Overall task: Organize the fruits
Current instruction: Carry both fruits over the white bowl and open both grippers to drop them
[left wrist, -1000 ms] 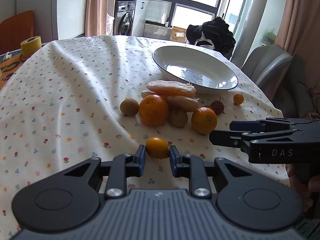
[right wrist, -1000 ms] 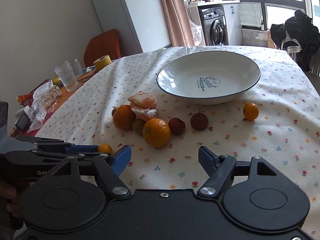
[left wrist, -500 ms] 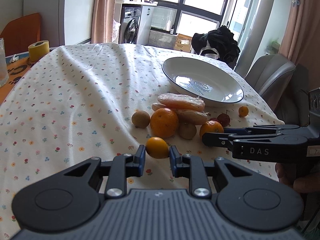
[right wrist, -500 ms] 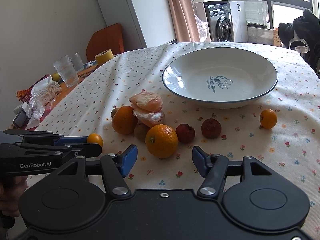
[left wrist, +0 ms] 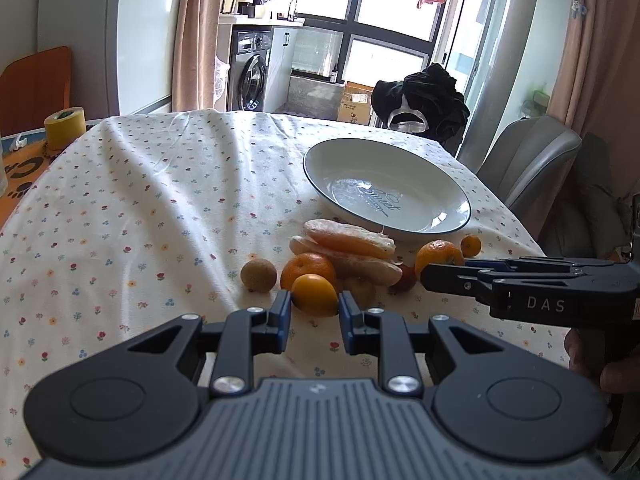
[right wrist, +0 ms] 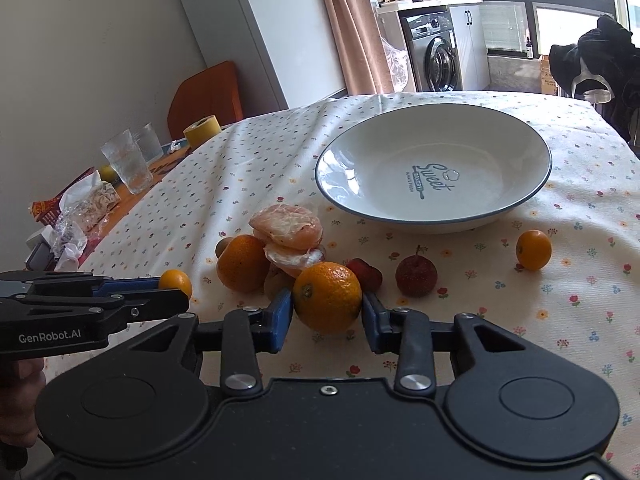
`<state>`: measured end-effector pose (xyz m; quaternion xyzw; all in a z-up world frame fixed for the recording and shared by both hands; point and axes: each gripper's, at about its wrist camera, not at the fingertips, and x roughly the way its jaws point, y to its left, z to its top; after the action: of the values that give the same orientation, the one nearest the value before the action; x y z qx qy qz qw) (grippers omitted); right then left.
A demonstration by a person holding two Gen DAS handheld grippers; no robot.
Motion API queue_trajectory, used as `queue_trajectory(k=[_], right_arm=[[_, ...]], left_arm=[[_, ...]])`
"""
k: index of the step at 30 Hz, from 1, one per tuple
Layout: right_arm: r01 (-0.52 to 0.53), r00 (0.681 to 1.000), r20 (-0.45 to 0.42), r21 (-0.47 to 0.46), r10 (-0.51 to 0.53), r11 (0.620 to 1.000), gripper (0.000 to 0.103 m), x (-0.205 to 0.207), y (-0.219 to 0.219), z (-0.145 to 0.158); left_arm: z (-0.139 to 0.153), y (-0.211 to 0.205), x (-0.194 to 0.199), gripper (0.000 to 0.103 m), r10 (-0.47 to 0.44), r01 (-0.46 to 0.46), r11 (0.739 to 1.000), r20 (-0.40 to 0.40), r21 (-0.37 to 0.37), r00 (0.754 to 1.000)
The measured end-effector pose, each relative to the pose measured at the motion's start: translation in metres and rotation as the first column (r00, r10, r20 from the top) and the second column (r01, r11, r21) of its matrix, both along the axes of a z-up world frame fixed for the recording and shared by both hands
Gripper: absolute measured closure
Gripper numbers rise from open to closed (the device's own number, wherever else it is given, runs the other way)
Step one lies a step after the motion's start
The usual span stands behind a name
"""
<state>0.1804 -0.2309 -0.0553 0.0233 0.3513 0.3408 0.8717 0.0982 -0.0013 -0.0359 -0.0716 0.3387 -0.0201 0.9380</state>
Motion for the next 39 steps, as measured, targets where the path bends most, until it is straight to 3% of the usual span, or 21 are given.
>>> queue_trajectory(k=[16, 39], right_arm=[[0.049, 0.995, 0.079, 0.063, -0.054, 0.997, 0.068, 0.005, -0.026, 0.028], [0.151, 0.983, 0.089, 0.102, -0.161, 0.983, 0.068, 0.035, -0.059, 0.028]], left_arm=[[0.014, -0.021, 0.028, 0.079, -0.038, 0.036, 0.999, 0.047, 0.026, 0.998], [0.009, -0.047, 0.101, 0.079, -0.113, 0.111, 0.992, 0.017, 0.064, 0.993]])
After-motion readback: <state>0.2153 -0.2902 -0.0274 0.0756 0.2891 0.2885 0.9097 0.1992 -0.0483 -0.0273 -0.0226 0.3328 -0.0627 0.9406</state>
